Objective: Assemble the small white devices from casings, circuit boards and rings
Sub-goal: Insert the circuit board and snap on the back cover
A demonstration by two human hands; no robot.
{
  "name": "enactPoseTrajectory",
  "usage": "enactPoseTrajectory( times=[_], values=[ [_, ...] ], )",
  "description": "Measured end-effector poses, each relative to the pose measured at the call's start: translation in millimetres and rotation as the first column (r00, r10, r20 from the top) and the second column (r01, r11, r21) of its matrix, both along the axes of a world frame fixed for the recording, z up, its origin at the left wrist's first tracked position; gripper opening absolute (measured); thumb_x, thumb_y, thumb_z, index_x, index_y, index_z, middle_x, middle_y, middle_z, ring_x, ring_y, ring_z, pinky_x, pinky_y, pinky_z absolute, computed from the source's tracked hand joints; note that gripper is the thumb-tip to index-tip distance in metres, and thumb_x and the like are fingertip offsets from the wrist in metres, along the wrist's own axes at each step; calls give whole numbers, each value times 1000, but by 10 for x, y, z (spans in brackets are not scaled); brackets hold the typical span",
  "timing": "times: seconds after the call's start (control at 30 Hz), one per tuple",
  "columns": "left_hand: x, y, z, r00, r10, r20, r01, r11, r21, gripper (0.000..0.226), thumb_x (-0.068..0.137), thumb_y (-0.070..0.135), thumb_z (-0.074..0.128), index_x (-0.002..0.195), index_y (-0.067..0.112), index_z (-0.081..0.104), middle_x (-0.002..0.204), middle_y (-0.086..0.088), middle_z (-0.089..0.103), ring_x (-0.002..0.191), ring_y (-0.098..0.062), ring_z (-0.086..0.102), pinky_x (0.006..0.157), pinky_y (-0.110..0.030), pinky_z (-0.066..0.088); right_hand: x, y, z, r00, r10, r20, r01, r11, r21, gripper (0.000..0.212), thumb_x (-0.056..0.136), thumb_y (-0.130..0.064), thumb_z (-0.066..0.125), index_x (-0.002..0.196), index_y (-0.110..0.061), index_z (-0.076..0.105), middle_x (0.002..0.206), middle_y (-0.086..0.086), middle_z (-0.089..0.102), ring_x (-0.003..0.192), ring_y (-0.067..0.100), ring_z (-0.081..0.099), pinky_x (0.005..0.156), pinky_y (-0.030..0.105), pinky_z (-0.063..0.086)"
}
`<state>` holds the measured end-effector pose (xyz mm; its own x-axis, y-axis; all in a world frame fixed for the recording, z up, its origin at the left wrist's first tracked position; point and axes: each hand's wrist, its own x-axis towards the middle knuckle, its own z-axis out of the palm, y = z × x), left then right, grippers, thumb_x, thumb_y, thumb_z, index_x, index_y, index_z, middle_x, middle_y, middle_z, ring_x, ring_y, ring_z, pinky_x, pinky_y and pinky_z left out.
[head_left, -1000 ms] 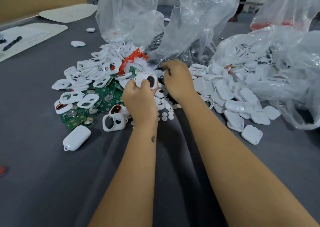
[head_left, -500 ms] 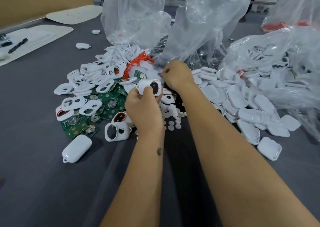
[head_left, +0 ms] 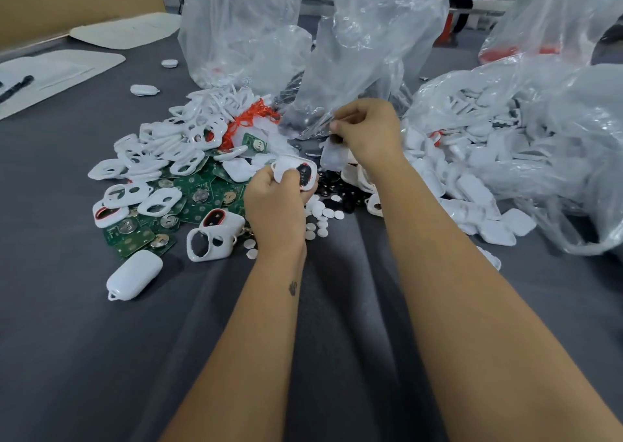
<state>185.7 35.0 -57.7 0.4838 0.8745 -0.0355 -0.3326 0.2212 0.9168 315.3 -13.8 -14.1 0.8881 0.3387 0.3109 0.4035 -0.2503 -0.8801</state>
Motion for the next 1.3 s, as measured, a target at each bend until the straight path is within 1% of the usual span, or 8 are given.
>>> enactPoseTrajectory(
  times=[0.2, 0.4, 0.53, 0.73, 0.87, 1.03, 1.17, 1.3],
  values=[
    [-27, -59, 2, 997, -75, 20, 75, 997, -2, 19, 85, -6, 50, 77, 2, 65, 83, -15, 69, 87, -31, 73, 71, -28, 59, -109, -296, -102, 997, -4, -75, 2, 999, -34, 21, 83, 3, 66, 77, -17, 64, 63, 4, 62, 54, 17, 62, 67, 34, 56],
    [-54, -61, 22, 1000, -23, 20, 23, 999, -22, 26, 85, -6, 50, 65, 7, 59, 76, -15, 65, 89, -35, 72, 69, -28, 59, -385, -467, -172, 994, 3, 106, 21, 974, -225, 16, 86, -6, 57, 81, -10, 72, 76, -3, 65, 77, 16, 60, 73, 27, 48],
    [-72, -42, 9, 998, -3, 58, 5, 1000, -30, 41, 83, -8, 49, 50, 16, 54, 66, -6, 60, 86, -34, 71, 70, -30, 59, -652, -514, -127, 988, 62, 140, -8, 935, -354, 25, 80, -6, 50, 84, -13, 73, 74, -5, 66, 68, 8, 58, 59, 25, 47],
    [-57, -61, 1, 1000, -6, 16, 6, 1000, 2, 19, 83, -8, 50, 69, 1, 58, 78, -15, 64, 89, -36, 70, 70, -30, 60, -846, -664, -218, 952, 268, 148, -92, 712, -696, 18, 76, -24, 69, 82, -6, 69, 84, 11, 59, 79, 25, 55, 71, 37, 49],
    [-70, -95, 13, 999, -38, 1, 38, 999, 32, 12, 85, -7, 50, 79, -2, 59, 85, -20, 63, 91, -37, 68, 71, -31, 60, -947, -752, -342, 975, 133, 178, -25, 862, -506, 15, 87, -21, 65, 91, -10, 74, 87, 6, 71, 85, 22, 61, 76, 33, 46],
    [-96, -164, 42, 993, -112, 39, 110, 993, 49, 18, 85, -9, 51, 76, 0, 62, 80, -14, 67, 84, -26, 69, 69, -28, 58, -1000, -835, -414, 999, -41, -34, 38, 995, -95, 14, 89, -17, 62, 81, -16, 73, 72, -5, 67, 72, 11, 60, 73, 28, 47],
    [-95, -246, 77, 983, -180, 49, 178, 983, 46, 20, 87, -9, 51, 78, 3, 64, 80, -14, 69, 79, -23, 71, 68, -26, 58, -977, -928, -408, 951, -3, -309, 98, 951, 293, 19, 94, -9, 60, 77, -15, 67, 59, -4, 60, 53, 5, 56, 56, 22, 48],
    [-94, -328, 96, 965, -261, 11, 261, 965, 28, 18, 90, -7, 52, 87, 2, 67, 88, -15, 72, 86, -26, 72, 69, -27, 58, -931, -976, -374, 921, 88, -379, 90, 899, 428, 16, 96, -8, 56, 83, -8, 64, 61, -3, 59, 51, 3, 52, 51, 17, 42]
  ],
)
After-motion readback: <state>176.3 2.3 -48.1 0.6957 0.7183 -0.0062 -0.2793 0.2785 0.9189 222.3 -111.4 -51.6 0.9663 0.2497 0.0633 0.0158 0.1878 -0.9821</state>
